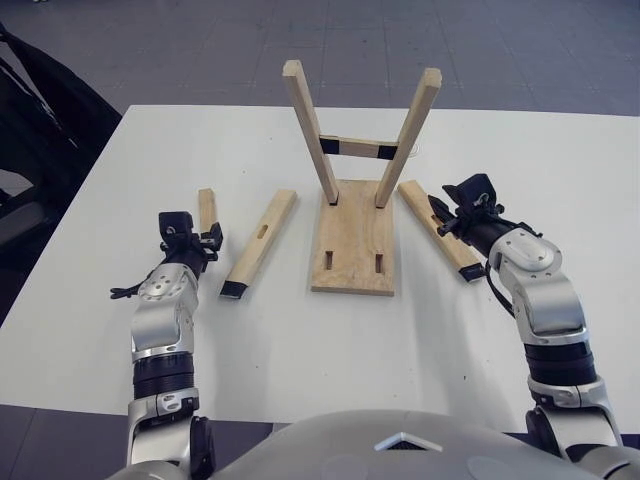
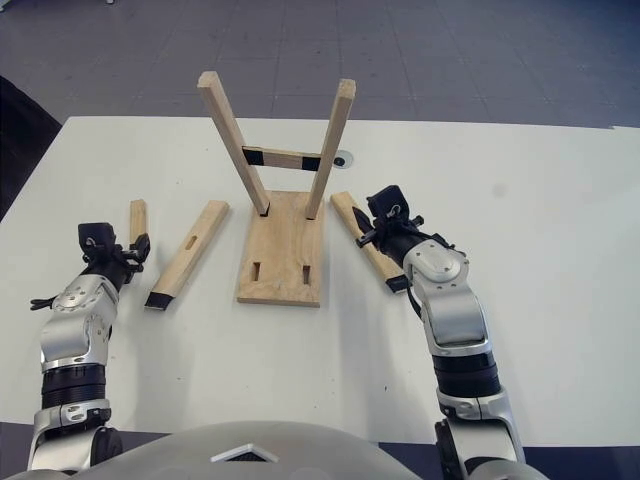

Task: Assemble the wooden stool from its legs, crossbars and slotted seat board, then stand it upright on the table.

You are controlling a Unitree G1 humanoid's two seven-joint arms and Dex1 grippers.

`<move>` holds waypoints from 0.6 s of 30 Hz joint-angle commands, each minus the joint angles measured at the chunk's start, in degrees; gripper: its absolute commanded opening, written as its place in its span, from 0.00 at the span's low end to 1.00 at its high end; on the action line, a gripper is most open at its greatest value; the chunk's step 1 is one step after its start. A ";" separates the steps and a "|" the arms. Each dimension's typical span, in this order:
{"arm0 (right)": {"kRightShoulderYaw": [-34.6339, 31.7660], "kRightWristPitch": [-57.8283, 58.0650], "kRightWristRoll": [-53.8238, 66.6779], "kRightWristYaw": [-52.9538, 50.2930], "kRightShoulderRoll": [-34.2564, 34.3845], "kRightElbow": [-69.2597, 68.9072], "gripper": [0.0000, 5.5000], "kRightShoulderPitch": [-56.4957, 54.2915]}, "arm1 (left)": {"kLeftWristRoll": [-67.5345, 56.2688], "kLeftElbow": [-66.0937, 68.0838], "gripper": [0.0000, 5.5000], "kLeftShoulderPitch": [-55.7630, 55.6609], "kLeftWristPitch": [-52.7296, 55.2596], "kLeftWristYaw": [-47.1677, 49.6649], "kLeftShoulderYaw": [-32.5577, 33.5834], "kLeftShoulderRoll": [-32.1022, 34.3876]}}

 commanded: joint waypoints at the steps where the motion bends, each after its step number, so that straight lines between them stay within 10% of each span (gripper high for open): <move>1: 0.01 0.54 0.45 0.41 -0.69 0.47 0.27 -1.54 | -0.30 4.49 0.58 -1.88 0.57 0.60 0.07 -0.76; 9: -1.09 1.33 1.03 -1.11 0.55 -0.02 0.28 -1.53 | 0.60 1.76 0.40 -0.29 10.35 1.69 -0.53 0.72; 18: -22.07 16.36 20.71 -7.24 6.85 -5.86 0.28 -8.47 | 0.10 -7.28 0.24 1.27 1.01 1.75 4.86 3.67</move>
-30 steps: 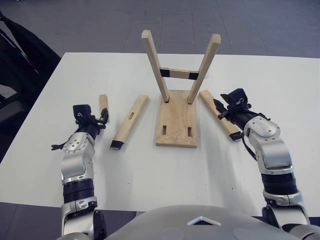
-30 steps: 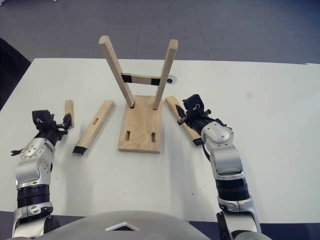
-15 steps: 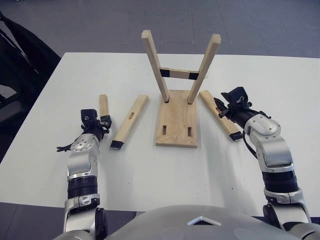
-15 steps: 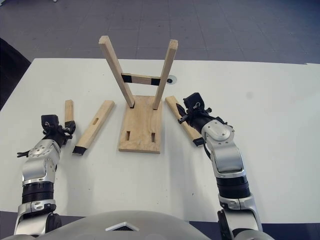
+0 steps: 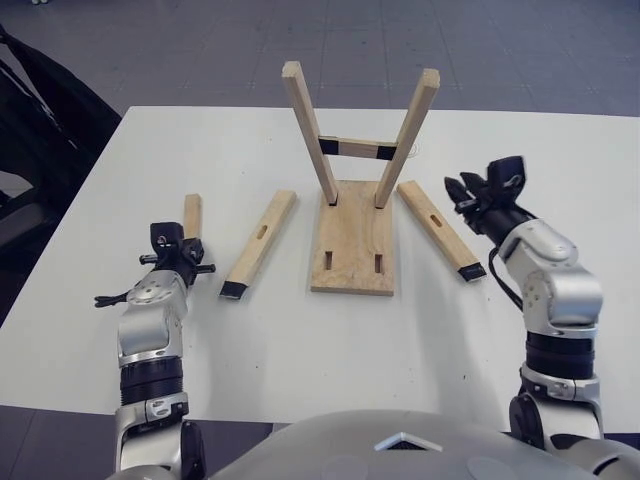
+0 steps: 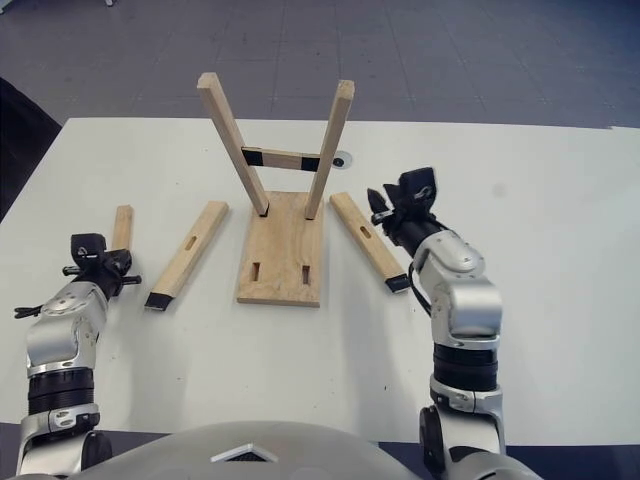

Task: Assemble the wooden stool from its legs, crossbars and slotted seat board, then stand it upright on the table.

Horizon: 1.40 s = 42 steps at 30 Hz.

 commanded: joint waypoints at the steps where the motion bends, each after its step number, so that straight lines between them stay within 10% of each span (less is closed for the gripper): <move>1: -10.82 6.20 10.15 -3.49 1.19 -3.54 0.28 -7.07 | -1.42 -3.12 0.24 -2.41 -9.64 -0.28 4.28 1.30; 8: -18.07 22.11 38.62 -10.09 6.20 -5.78 0.28 -23.38 | 2.27 -16.23 0.24 -8.47 -30.63 -8.37 -0.85 7.92; 14: -16.70 26.66 58.08 -12.42 8.91 1.31 0.35 -28.04 | -3.70 -31.03 0.24 -12.94 -27.24 -15.92 -11.48 6.59; 19: -14.24 24.04 65.38 -14.83 9.64 7.39 0.52 -31.55 | -4.29 -29.12 0.24 -13.98 -27.34 -18.54 -16.69 4.40; 30: -9.27 16.02 67.71 -15.56 9.45 10.14 0.52 -33.94 | -1.83 -29.14 0.24 -12.59 -28.60 -20.51 -19.98 4.03; 42: -3.92 12.10 59.71 -13.71 6.00 11.57 0.14 -33.13 | -0.42 -29.64 0.24 -12.71 -29.71 -20.57 -19.46 3.99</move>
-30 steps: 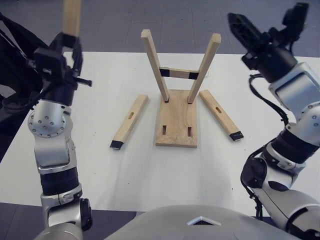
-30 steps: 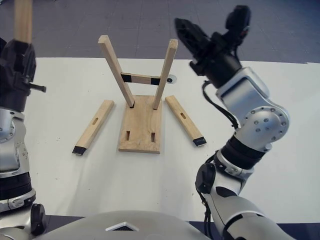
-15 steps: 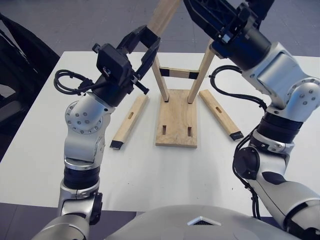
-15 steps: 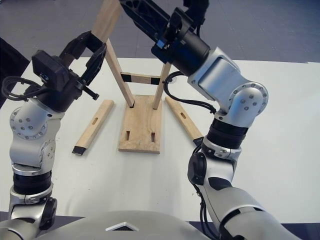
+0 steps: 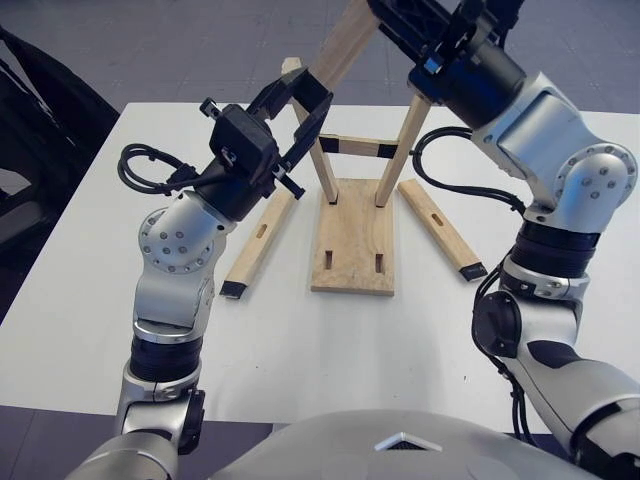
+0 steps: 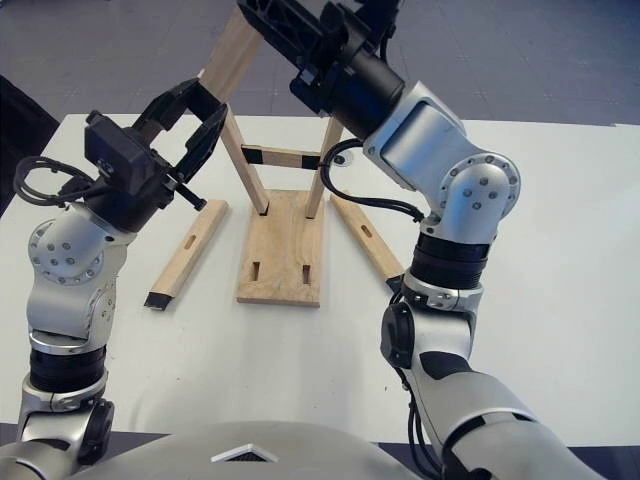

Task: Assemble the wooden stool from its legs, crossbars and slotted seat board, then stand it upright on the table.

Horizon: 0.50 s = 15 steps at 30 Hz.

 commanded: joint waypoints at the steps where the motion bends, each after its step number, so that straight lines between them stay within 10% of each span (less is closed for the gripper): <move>1: 0.82 -2.03 -3.75 0.66 -1.75 0.10 0.10 -0.52 | 0.85 -0.22 0.24 0.11 -1.03 -0.69 0.46 0.81; 9: 2.70 -3.78 -8.18 2.60 -2.81 -1.90 0.07 1.12 | 1.99 0.60 0.24 0.31 -2.89 -1.23 0.65 1.22; 15: 0.18 -3.59 -6.26 0.82 -2.62 -1.19 0.07 0.61 | 3.26 3.87 0.44 1.89 -7.93 -3.20 0.77 2.73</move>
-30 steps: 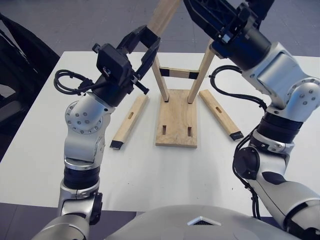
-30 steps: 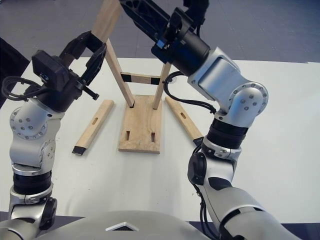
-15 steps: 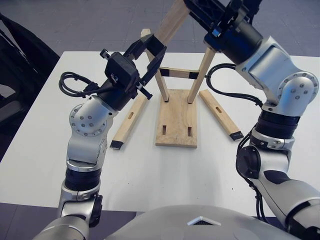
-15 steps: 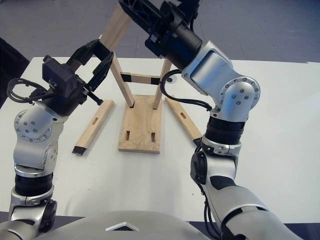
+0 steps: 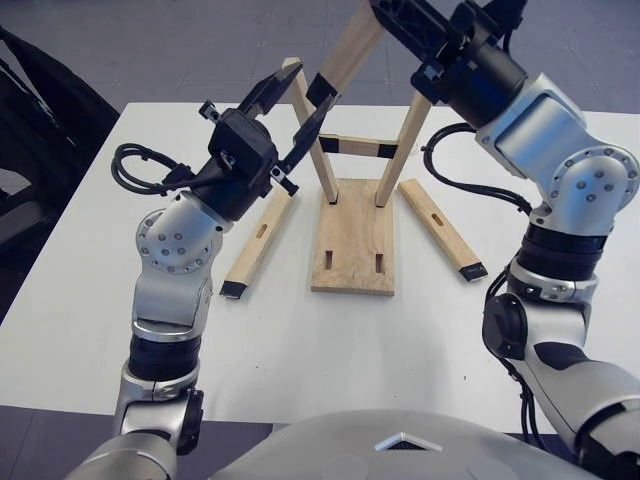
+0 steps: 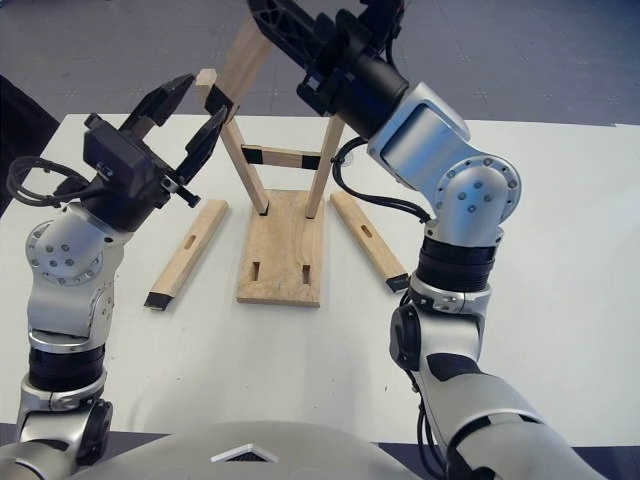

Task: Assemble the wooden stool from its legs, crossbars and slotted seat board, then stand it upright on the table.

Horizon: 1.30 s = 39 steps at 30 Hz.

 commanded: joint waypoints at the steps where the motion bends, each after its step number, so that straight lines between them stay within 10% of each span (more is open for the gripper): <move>1: -2.19 0.33 1.42 -1.72 -1.19 0.60 0.07 0.03 | 1.18 1.69 0.44 3.18 -4.31 -3.30 0.79 3.20; 13: -1.73 6.02 -7.57 9.45 -27.03 -7.55 0.07 23.07 | 8.88 15.62 0.44 16.50 -13.96 2.14 2.32 2.40; 23: 7.23 -12.86 -32.66 13.96 -21.65 9.47 0.07 23.87 | 13.84 13.93 0.44 17.20 -8.47 10.70 -0.71 -4.81; 39: 8.11 -15.58 -40.58 17.50 -16.33 12.44 0.07 21.96 | 13.76 13.31 0.44 16.60 -7.03 10.89 -0.84 -5.38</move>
